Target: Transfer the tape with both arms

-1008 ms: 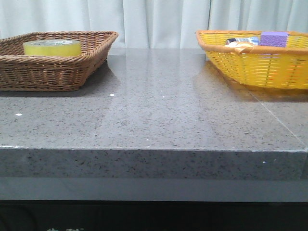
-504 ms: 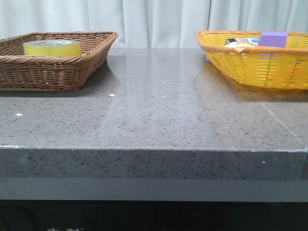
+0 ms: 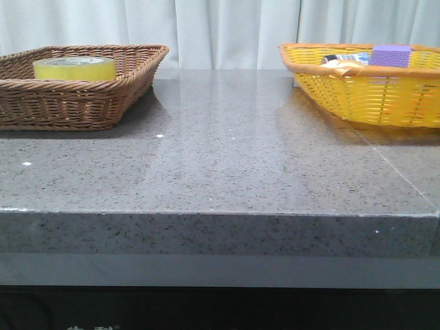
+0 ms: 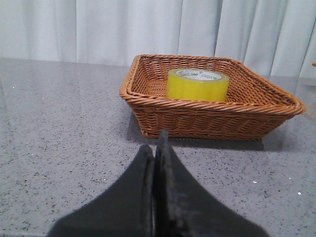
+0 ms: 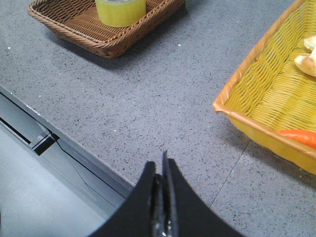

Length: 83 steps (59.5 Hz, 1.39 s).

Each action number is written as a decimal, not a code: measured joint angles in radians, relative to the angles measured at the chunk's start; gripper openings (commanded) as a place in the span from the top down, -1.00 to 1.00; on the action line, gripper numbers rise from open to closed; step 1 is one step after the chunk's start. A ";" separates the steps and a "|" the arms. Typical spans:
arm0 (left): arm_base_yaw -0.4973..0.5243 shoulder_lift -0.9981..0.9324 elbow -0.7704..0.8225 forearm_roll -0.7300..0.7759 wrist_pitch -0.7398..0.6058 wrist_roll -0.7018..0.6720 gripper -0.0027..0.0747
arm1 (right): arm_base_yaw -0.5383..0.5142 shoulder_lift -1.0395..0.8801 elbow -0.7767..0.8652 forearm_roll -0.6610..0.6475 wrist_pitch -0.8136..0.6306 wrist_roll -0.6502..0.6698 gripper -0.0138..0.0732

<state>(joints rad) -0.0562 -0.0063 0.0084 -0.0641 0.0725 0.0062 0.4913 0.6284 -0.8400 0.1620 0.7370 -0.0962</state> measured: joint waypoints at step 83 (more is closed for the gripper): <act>0.000 0.000 0.000 -0.006 0.002 -0.006 0.98 | -0.441 -0.597 0.754 -0.010 -0.708 -0.004 0.84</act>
<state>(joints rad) -0.0562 -0.0063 0.0084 -0.0699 0.0748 0.0000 0.0505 0.0309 -0.0855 0.1520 0.0295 -0.1001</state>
